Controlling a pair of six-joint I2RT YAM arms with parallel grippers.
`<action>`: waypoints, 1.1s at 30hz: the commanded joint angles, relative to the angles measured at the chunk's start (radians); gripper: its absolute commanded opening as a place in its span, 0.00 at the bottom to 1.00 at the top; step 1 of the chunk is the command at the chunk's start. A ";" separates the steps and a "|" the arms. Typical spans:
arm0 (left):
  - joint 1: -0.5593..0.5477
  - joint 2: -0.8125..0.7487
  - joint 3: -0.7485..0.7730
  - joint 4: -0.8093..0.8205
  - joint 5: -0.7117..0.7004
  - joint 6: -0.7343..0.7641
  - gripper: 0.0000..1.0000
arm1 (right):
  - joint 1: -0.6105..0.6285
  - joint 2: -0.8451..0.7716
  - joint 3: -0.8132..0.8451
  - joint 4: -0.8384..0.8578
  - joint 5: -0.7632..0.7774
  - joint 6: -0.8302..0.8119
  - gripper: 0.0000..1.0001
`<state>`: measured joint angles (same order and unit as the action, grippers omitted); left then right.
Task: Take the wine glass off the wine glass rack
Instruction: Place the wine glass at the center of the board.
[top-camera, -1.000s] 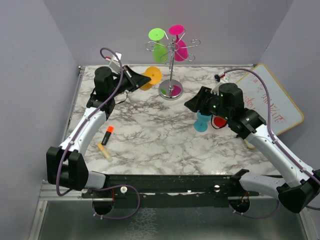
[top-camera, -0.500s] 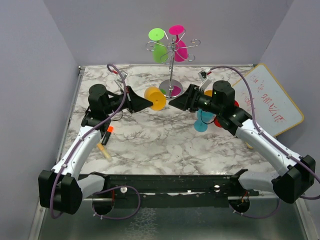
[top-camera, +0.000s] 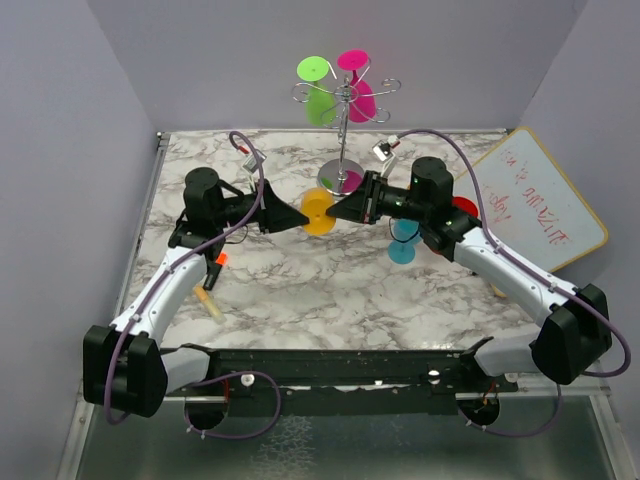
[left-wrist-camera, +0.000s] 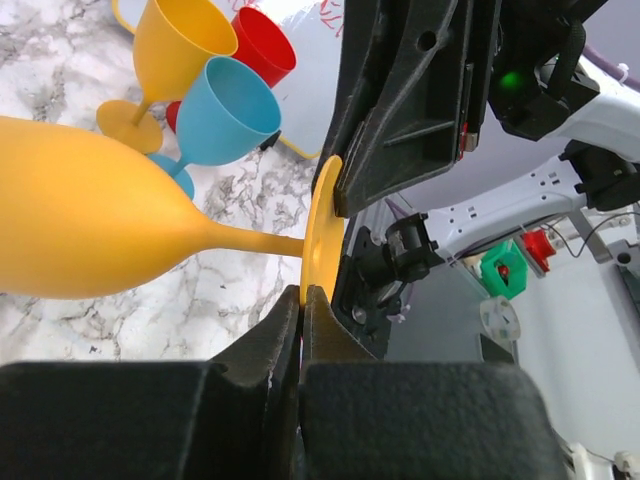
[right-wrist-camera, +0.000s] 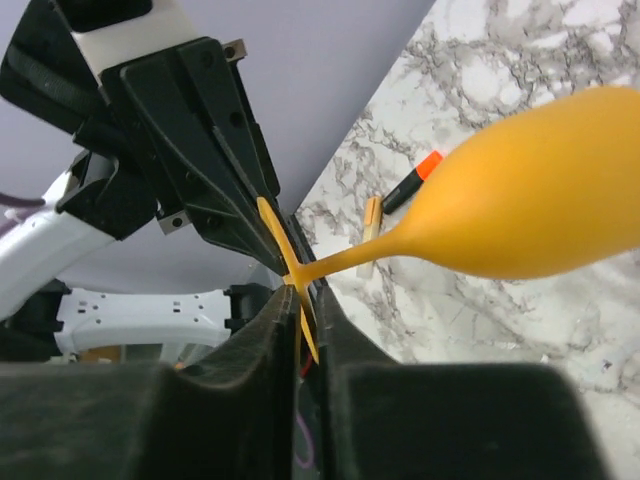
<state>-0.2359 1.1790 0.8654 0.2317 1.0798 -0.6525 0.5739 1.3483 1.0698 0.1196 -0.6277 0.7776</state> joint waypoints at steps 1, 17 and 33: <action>-0.003 0.009 0.009 0.032 0.060 0.025 0.00 | -0.003 0.012 0.000 0.081 -0.099 -0.011 0.08; -0.004 0.038 0.069 0.010 0.073 0.014 0.24 | -0.003 -0.003 0.037 -0.038 -0.191 -0.228 0.01; -0.080 0.024 0.072 -0.078 0.095 0.159 0.18 | -0.003 -0.010 0.039 -0.039 -0.190 -0.232 0.00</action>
<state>-0.3054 1.2167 0.9089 0.2024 1.1332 -0.5491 0.5701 1.3540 1.0782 0.0742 -0.8032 0.5568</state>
